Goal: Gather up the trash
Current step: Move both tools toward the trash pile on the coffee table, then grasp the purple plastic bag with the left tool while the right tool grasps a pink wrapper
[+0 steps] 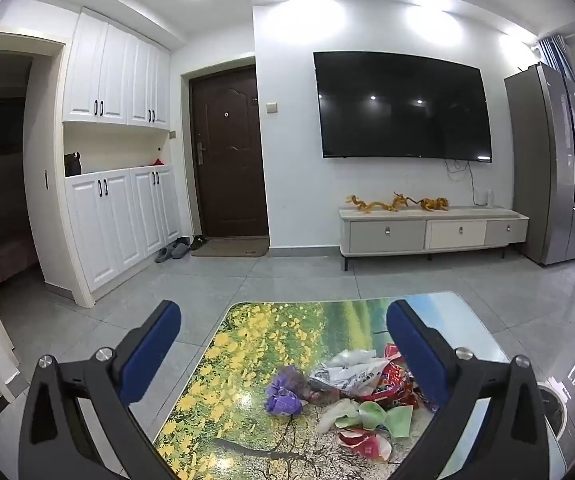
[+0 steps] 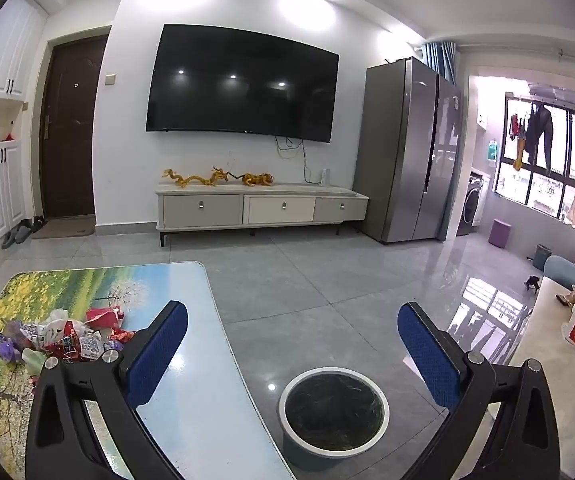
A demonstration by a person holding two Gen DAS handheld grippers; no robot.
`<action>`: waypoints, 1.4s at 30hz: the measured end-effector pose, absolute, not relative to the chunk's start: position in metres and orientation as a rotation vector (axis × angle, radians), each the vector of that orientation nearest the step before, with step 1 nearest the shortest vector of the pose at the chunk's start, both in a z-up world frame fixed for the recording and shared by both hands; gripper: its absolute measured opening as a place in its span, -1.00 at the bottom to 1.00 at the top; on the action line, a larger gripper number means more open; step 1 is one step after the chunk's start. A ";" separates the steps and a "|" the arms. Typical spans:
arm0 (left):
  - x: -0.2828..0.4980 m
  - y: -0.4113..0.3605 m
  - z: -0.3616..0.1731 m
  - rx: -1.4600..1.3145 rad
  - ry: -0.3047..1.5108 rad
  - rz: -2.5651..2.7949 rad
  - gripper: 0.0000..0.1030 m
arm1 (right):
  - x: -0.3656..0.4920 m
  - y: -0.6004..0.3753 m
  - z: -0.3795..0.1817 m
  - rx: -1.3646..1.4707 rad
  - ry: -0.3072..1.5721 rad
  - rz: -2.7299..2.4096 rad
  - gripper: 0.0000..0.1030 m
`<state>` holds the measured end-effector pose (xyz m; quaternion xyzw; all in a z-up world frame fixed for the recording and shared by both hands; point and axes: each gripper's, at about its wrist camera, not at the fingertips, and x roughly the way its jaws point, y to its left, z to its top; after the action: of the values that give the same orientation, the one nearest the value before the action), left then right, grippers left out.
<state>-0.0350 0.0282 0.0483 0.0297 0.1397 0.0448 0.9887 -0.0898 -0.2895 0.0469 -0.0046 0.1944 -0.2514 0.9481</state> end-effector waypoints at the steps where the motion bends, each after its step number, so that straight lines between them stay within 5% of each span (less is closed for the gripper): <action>1: -0.033 0.028 0.048 0.064 0.291 0.082 1.00 | -0.088 -0.290 0.048 -0.011 0.397 -0.514 0.99; 28: 0.009 0.081 0.035 -0.009 0.313 0.132 1.00 | -0.079 -0.305 0.075 0.015 0.305 -0.517 0.99; 42: 0.027 0.092 -0.019 -0.022 0.493 -0.189 0.92 | -0.040 -0.299 0.038 0.112 0.517 -0.173 0.99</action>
<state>0.0269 0.0917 -0.0194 -0.0111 0.2436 -0.0934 0.9653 -0.0401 -0.2991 0.0382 0.0552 0.2554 -0.0855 0.9615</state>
